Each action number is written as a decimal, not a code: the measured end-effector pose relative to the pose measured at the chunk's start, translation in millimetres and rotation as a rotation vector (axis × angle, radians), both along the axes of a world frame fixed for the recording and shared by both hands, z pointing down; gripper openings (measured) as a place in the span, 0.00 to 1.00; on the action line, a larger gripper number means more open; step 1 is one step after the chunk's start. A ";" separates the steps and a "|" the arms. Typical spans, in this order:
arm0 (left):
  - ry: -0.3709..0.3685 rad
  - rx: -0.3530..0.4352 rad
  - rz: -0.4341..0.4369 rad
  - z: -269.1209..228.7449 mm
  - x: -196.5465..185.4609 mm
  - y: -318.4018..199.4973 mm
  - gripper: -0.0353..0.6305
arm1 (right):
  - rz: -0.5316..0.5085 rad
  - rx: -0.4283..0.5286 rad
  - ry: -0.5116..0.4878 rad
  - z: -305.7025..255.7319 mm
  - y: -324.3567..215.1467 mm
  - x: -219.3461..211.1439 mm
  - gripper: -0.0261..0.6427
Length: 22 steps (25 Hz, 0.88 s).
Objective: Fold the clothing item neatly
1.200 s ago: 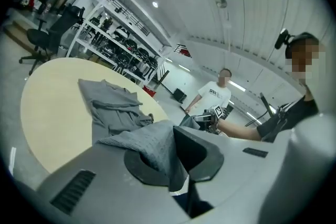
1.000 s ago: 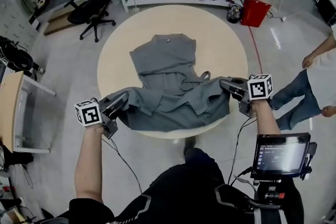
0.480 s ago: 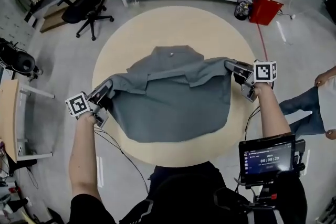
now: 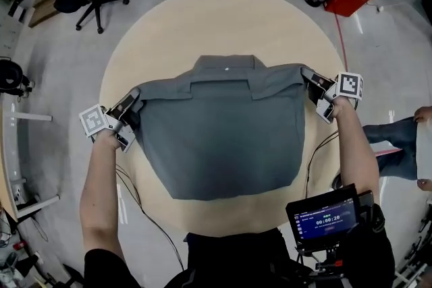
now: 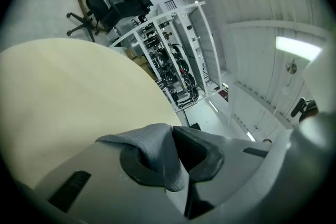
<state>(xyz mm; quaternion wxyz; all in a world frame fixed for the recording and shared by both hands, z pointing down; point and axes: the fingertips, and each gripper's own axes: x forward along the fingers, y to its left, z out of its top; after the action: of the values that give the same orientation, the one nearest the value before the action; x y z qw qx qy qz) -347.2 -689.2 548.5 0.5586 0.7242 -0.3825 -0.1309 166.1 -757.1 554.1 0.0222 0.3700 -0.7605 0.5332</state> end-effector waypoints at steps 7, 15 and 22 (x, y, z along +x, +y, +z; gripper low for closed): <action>-0.025 -0.016 0.011 30.1 -23.7 -16.1 0.11 | 0.002 -0.086 -0.031 40.9 -11.2 7.1 0.06; -0.135 0.045 0.054 20.8 -45.5 0.7 0.30 | -0.064 -0.096 -0.004 43.0 -8.0 21.6 0.13; -0.239 0.238 0.050 -10.0 -43.3 4.9 0.30 | 0.007 0.006 0.140 30.1 -10.5 52.6 0.25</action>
<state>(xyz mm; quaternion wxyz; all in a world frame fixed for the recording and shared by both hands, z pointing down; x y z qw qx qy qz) -390.5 -684.3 538.5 0.4225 0.8050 -0.4098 -0.0743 218.7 -767.6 584.2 0.0722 0.4093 -0.7572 0.5039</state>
